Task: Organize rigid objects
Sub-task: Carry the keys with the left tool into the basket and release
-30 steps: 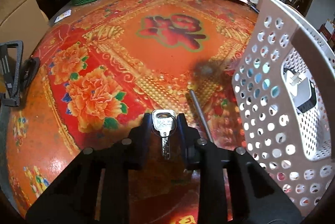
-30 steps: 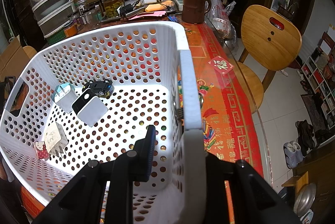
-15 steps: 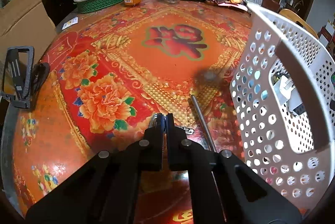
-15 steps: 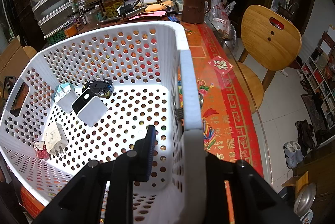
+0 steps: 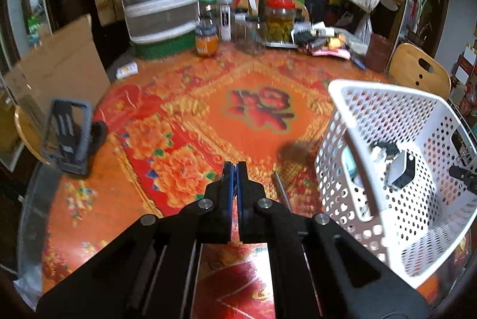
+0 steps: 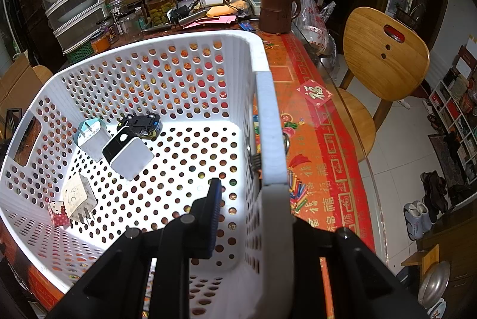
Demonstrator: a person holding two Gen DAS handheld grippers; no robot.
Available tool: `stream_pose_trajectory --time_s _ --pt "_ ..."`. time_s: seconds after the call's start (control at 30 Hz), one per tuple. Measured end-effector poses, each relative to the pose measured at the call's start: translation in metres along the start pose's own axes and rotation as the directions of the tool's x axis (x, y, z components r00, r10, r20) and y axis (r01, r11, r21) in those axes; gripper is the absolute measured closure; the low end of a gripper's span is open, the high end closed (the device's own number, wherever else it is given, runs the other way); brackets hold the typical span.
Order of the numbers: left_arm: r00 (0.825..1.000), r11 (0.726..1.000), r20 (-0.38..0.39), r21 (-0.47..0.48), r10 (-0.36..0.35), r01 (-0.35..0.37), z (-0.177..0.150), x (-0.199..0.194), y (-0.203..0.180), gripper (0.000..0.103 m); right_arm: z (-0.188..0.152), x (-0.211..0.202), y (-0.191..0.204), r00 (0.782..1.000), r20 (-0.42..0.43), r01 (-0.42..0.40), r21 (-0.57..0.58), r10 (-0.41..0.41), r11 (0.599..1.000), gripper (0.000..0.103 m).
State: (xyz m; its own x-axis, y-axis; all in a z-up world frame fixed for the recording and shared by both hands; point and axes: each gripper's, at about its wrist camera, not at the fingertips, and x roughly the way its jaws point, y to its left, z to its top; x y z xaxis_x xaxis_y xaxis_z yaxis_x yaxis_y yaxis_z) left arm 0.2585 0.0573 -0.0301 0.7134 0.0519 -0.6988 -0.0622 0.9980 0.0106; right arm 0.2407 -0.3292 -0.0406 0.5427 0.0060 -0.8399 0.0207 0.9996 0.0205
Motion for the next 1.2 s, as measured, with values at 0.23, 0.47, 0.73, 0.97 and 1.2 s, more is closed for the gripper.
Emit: stream_pose_trajectory --time_s 0.23,0.47,0.73,0.97,1.2 --pt "0.991 0.997 0.112 0.017 0.068 -0.07 0.026 -0.062 -0.015 0.101 0.0 0.0 0.0 1.0 0.0 0.0 0.0 0.0 1.0 0.081" --pt "0.968 0.984 0.191 0.041 0.165 -0.176 0.052 -0.11 -0.045 0.101 0.0 0.0 0.0 1.0 0.0 0.0 0.0 0.0 1.0 0.081" --pt "0.966 0.984 0.215 0.073 0.143 -0.162 0.066 -0.138 -0.082 0.101 0.0 0.0 0.0 1.0 0.0 0.0 0.001 0.0 1.0 0.081" --pt "0.974 0.983 0.203 0.127 0.103 -0.13 0.064 -0.134 -0.124 0.101 0.0 0.0 0.0 1.0 0.0 0.001 0.001 -0.001 1.0 0.081" --pt "0.988 0.974 0.138 0.202 0.071 -0.098 0.049 -0.097 -0.168 0.101 0.0 0.0 0.0 1.0 0.0 0.001 0.001 -0.001 1.0 0.081"
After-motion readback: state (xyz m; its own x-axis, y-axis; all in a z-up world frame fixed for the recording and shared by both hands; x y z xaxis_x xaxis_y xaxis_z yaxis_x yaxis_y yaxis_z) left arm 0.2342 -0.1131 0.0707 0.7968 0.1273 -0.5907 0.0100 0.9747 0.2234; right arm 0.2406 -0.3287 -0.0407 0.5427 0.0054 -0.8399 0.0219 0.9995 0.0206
